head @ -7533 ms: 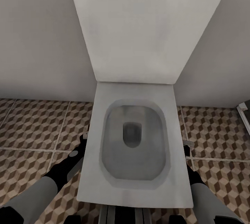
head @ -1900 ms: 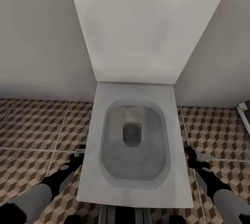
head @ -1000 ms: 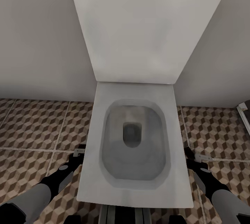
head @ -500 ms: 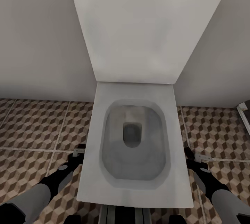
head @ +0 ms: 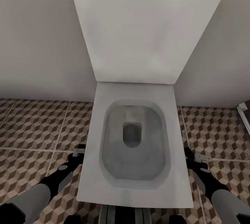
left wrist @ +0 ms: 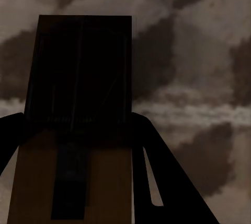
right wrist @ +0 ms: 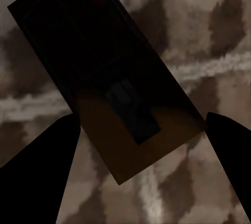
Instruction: Take the four mousetraps from the cabinet in the bathroom and place them on the bathroom floor. Make sure all four end up on the same floor surface, and ensure that at least two of them are either under or directly next to the same bathroom sink.
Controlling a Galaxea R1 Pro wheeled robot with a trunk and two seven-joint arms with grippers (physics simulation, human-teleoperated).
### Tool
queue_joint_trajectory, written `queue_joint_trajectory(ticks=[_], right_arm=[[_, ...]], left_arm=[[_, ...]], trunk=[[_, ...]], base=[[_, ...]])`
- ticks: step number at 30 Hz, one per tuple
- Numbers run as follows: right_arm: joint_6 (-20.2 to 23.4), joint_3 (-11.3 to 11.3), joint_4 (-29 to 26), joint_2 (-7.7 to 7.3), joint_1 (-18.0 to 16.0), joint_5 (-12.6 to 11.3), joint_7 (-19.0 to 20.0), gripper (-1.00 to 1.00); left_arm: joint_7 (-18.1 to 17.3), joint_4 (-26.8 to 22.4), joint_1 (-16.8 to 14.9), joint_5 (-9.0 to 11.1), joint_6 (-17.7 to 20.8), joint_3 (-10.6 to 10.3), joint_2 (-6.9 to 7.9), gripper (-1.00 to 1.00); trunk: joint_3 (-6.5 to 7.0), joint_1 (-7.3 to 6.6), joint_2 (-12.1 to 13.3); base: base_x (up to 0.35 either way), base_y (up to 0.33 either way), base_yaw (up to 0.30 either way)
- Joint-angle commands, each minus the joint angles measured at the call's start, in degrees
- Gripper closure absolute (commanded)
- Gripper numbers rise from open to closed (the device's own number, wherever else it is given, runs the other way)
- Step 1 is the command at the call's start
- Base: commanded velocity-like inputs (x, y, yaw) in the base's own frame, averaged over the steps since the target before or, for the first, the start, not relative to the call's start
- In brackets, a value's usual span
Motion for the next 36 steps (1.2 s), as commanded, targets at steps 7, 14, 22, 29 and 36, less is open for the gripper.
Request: queue_joint_trajectory(ticks=[7, 14, 22, 29, 36], right_arm=[[-0.06, 0.11, 0.07, 0.1, -0.01, -0.26, -0.07, 1.0], [-0.08, 0.18, 0.23, 0.18, -0.01, -0.23, -0.07, 1.0], [-0.21, 0.31, 2.0, 1.32, -0.01, 0.06, -0.06, 1.0], [-0.23, 0.33, 2.28, 1.57, -0.01, 0.1, -0.06, 1.0], [-0.24, 0.33, 2.31, 1.6, -0.01, 0.1, -0.07, 1.0]], left_arm=[[-0.02, 0.03, -0.04, 0.44, -0.22, -0.44, 0.04, 1.0], [-0.02, 0.03, -0.04, 0.44, -0.19, -0.44, -0.02, 1.0], [-0.02, 0.03, -0.04, 0.44, -0.13, -0.44, -0.04, 1.0], [-0.02, 0.03, -0.04, 0.44, -0.14, -0.44, -0.05, 1.0], [-0.01, 0.03, -0.04, 0.44, -0.14, -0.44, -0.05, 1.0]], trunk=[[-0.03, -0.01, -0.01], [-0.03, -0.01, -0.01], [-0.03, -0.01, -0.01], [-0.03, -0.01, -0.01], [-0.03, -0.01, -0.01]], base=[[0.0, 0.0, 0.0], [0.0, 0.0, 0.0], [0.0, 0.0, 0.0], [0.0, 0.0, 0.0], [0.0, 0.0, 0.0]])
